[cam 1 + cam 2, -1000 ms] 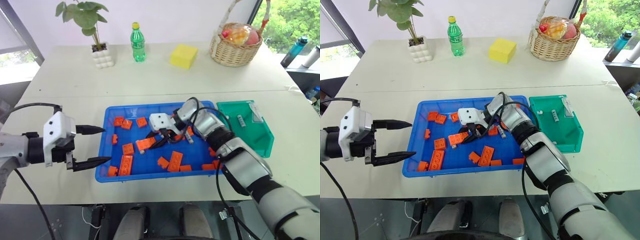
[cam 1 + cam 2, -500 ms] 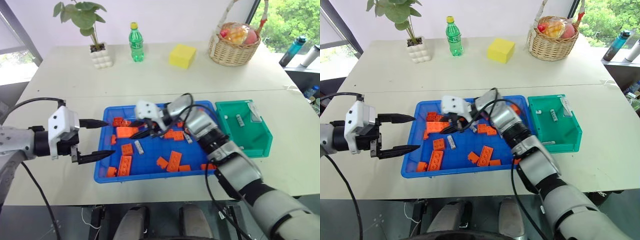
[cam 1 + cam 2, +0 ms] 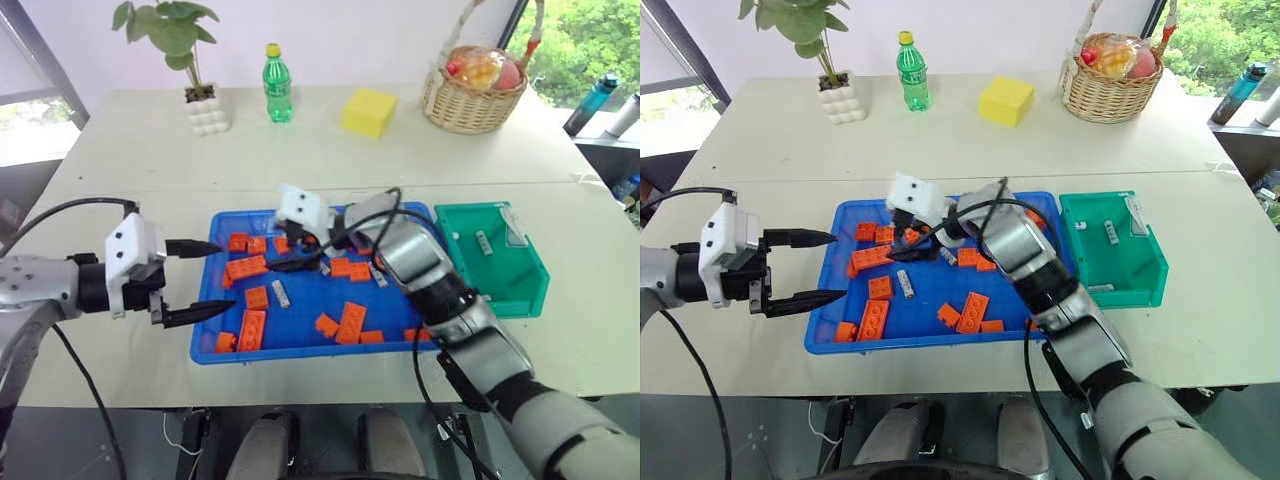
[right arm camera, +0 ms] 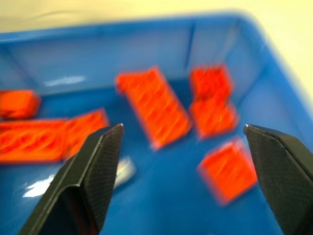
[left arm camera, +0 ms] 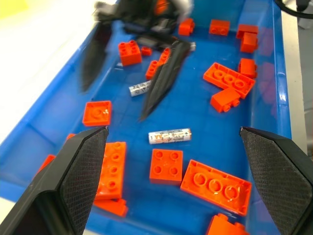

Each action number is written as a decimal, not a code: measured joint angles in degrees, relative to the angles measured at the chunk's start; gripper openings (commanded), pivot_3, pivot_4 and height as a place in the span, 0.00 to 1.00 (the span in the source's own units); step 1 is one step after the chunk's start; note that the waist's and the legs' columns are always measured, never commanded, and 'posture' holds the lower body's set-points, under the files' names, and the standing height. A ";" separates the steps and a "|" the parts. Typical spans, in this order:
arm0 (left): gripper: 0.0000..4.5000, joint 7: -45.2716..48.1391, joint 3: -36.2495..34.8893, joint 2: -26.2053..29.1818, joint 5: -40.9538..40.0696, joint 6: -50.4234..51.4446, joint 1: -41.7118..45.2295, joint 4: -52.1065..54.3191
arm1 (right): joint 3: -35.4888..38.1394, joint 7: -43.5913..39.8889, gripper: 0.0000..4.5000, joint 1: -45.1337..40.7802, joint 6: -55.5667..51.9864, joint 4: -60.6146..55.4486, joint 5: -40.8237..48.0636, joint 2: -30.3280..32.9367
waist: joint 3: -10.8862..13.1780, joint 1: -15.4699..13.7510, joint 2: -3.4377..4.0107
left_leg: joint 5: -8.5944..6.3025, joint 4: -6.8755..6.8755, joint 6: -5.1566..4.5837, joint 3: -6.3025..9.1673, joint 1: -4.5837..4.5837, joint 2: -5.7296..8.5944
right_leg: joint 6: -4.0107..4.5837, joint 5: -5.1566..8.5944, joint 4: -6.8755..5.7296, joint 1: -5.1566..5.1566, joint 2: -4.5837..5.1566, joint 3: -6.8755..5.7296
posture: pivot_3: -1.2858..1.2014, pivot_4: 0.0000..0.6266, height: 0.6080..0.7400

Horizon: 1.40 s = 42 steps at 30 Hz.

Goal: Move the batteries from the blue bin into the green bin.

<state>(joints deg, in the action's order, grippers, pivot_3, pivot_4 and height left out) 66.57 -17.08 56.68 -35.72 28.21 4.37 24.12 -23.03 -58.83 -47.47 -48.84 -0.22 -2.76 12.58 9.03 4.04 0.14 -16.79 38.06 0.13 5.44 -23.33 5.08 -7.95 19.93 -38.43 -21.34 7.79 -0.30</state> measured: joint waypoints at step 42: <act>1.00 -3.06 4.80 -11.16 1.86 -8.28 3.78 -5.73 | 19.94 10.20 0.02 8.29 -19.58 -17.11 17.63 17.75 | -0.04 -1.59 -0.06 | 0.03 0.10 0.04 0.08 -0.08 0.05 | 0.00 0.00 0.12 0.11 0.00 0.01 | 0.52 0.24 0.97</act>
<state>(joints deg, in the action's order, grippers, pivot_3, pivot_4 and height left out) 63.51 -12.28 45.51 -33.86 19.93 8.15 18.39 -3.08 -48.63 -39.19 -68.41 -17.34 14.87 30.33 8.99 2.45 0.08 -16.76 38.16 0.17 5.52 -23.41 5.13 -7.95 19.92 -38.31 -21.23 7.79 -0.29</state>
